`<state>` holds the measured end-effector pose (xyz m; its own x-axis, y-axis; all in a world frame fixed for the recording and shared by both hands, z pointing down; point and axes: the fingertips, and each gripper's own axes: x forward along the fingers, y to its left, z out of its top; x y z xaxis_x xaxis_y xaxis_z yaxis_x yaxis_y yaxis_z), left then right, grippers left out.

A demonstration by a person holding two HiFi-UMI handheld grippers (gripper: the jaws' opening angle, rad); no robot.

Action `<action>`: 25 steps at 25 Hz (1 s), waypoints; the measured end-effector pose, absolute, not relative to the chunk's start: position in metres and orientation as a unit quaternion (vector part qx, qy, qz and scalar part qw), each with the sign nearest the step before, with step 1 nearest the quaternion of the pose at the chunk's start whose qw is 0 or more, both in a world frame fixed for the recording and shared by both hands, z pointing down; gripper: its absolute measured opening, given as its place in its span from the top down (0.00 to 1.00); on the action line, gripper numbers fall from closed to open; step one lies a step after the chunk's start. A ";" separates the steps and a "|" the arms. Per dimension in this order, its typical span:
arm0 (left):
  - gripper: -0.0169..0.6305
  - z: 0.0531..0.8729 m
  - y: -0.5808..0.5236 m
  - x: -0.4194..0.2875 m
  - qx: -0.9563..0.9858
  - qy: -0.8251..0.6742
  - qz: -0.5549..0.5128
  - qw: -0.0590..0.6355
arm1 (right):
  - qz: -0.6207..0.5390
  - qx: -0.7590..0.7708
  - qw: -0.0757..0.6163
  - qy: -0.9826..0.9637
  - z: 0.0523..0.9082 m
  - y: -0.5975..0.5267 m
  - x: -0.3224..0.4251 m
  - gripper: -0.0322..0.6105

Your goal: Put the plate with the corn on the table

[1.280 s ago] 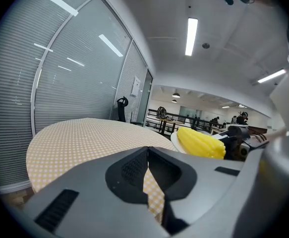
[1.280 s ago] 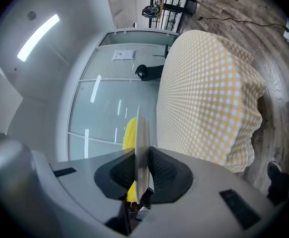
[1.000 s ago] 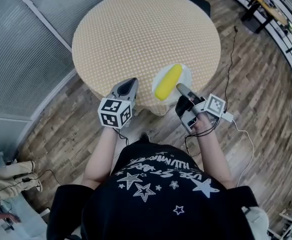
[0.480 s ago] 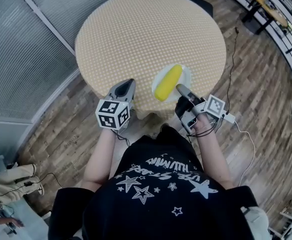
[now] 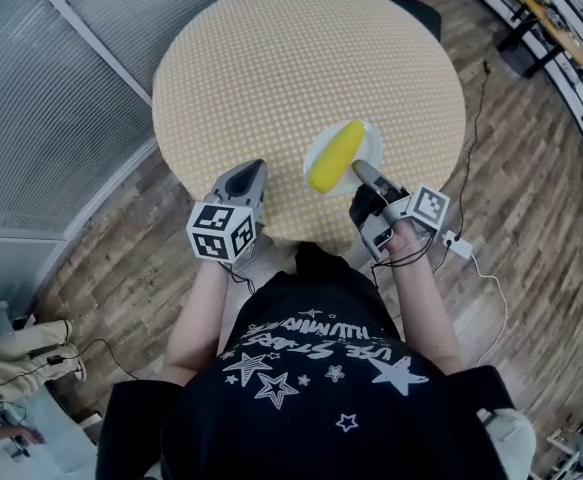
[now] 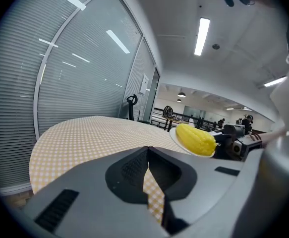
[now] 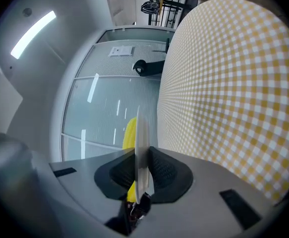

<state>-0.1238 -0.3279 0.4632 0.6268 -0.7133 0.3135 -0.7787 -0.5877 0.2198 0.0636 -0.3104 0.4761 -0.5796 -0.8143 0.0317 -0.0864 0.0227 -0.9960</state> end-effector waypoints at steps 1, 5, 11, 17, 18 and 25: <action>0.96 0.463 -0.336 -0.124 0.885 -0.423 0.098 0.170 | -0.605 -0.346 0.296 0.653 0.476 -0.320 0.063 0.86; 0.96 0.463 -0.368 -0.125 0.880 -0.431 0.102 0.169 | -0.606 -0.336 0.292 0.660 0.475 -0.355 0.061 0.86; 0.96 0.458 -0.414 -0.118 0.876 -0.440 0.103 0.169 | -0.611 -0.326 0.283 0.664 0.478 -0.405 0.067 0.86; 0.96 0.463 -0.454 -0.111 0.870 -0.450 0.108 0.172 | -0.615 -0.312 0.272 0.671 0.480 -0.448 0.070 0.86; 0.96 0.463 -0.459 -0.109 0.869 -0.450 0.108 0.172 | -0.617 -0.311 0.270 0.670 0.482 -0.453 0.070 0.86; 0.96 0.464 -0.499 -0.106 0.861 -0.465 0.114 0.173 | -0.628 -0.307 0.256 0.668 0.502 -0.502 0.074 0.86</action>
